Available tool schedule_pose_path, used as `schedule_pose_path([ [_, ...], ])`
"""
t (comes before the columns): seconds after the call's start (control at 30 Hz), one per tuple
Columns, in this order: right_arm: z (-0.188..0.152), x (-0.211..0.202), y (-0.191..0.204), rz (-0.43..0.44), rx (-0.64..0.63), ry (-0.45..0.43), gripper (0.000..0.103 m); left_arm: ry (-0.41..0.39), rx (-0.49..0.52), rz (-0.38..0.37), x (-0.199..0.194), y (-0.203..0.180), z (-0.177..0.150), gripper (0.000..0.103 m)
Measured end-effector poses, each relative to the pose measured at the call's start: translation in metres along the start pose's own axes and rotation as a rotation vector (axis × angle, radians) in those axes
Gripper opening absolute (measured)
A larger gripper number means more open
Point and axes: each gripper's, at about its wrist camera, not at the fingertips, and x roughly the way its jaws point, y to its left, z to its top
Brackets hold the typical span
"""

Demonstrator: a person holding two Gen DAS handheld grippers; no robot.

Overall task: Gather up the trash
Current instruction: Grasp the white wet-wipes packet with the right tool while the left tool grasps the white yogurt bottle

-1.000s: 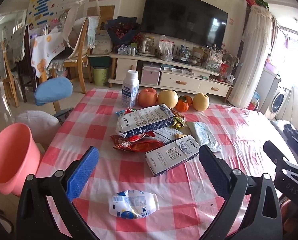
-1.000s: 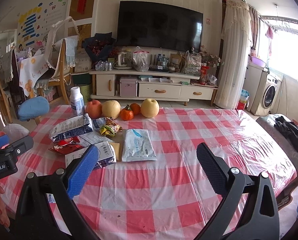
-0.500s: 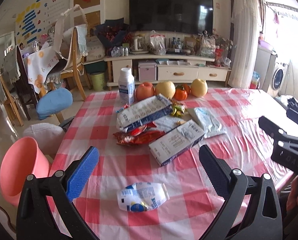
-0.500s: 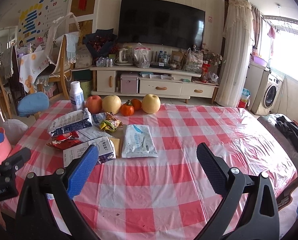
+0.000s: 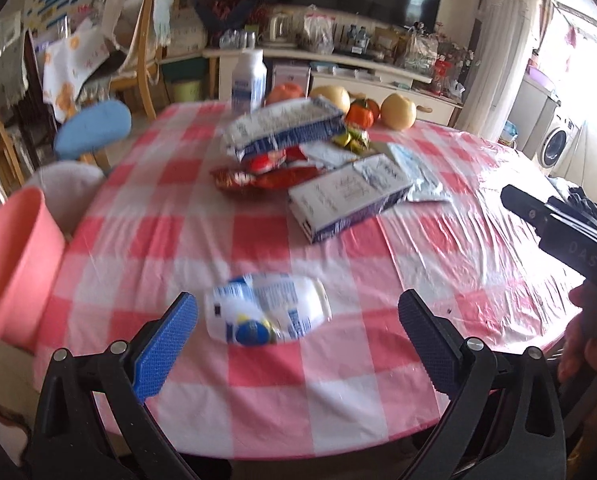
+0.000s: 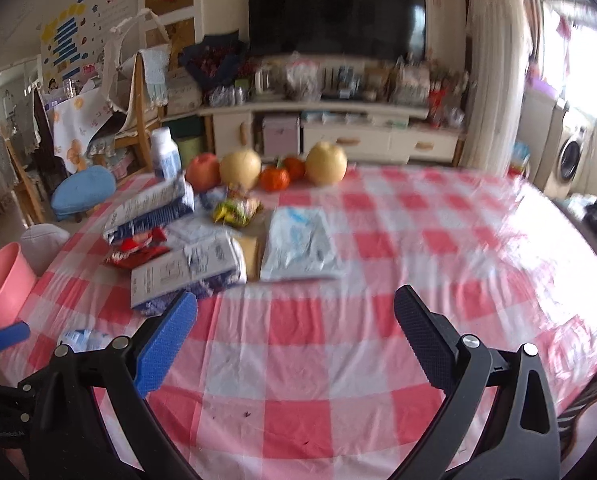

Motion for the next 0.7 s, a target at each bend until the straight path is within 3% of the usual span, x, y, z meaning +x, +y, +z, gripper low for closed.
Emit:
schedule_pose_path([
  [0.2, -0.012, 0.024, -0.007, 0.083, 0.028, 0.074, 0.099, 0.029, -0.05, 0.028, 0.014, 0.007, -0.005, 0.099],
  [0.47, -0.022, 0.059, -0.004, 0.287, 0.099, 0.17, 0.099, 0.108, -0.126, 0.067, 0.036, 0.021, -0.011, 0.099],
  [0.7, -0.017, 0.084, -0.033, 0.301, 0.235, 0.203, 0.099, 0.155, -0.128, 0.087, 0.053, 0.022, -0.014, 0.099],
])
